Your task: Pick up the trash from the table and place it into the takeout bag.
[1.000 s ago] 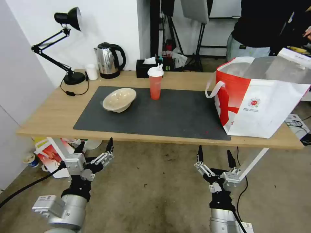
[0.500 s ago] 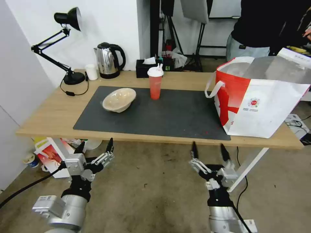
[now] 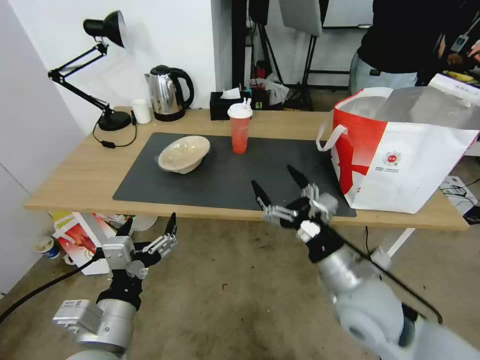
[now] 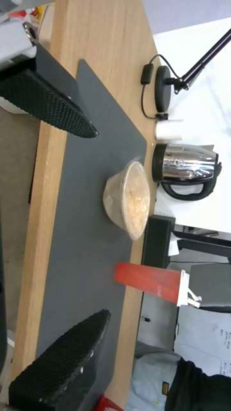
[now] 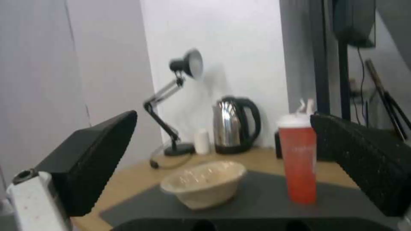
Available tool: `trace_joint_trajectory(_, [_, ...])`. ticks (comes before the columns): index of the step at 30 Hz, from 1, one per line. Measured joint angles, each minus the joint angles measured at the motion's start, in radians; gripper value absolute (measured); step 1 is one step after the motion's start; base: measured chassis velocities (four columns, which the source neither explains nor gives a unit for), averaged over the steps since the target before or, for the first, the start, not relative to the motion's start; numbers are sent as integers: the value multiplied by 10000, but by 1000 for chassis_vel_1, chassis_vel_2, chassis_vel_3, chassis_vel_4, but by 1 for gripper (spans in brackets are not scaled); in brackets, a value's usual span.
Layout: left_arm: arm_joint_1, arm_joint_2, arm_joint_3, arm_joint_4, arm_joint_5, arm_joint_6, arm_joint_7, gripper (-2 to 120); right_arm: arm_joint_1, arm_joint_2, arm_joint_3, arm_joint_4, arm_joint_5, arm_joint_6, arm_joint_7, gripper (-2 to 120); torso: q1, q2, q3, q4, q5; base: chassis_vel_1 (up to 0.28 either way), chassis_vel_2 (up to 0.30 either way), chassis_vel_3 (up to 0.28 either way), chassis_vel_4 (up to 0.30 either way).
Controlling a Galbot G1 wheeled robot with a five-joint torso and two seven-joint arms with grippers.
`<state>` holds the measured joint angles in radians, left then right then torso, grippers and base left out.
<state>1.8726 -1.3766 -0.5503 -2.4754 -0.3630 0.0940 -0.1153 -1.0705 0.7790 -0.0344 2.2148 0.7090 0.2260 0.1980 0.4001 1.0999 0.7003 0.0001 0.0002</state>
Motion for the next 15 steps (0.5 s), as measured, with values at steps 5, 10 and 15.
trace_joint_trajectory(5, [-102, 81, 20, 131, -5, 19, 0, 100, 1465, 1, -457, -404, 1078, -882, 515, 100, -1, 0, -1, -2, -4, 0, 0, 0, 0])
trace_joint_trajectory(10, [-127, 70, 35, 164, -8, 34, 4, 100, 2748, 160, -974, -1029, 2174, -1525, 810, 100, -1, 0, -1, -2, -2, 0, 0, 0, 0])
trace_joint_trajectory(15, [-150, 45, 28, 236, -12, 44, 8, 100, 4260, 524, -1721, -1934, 2939, -2411, 1185, 100, -1, 0, -1, -3, 1, 0, 0, 0, 0])
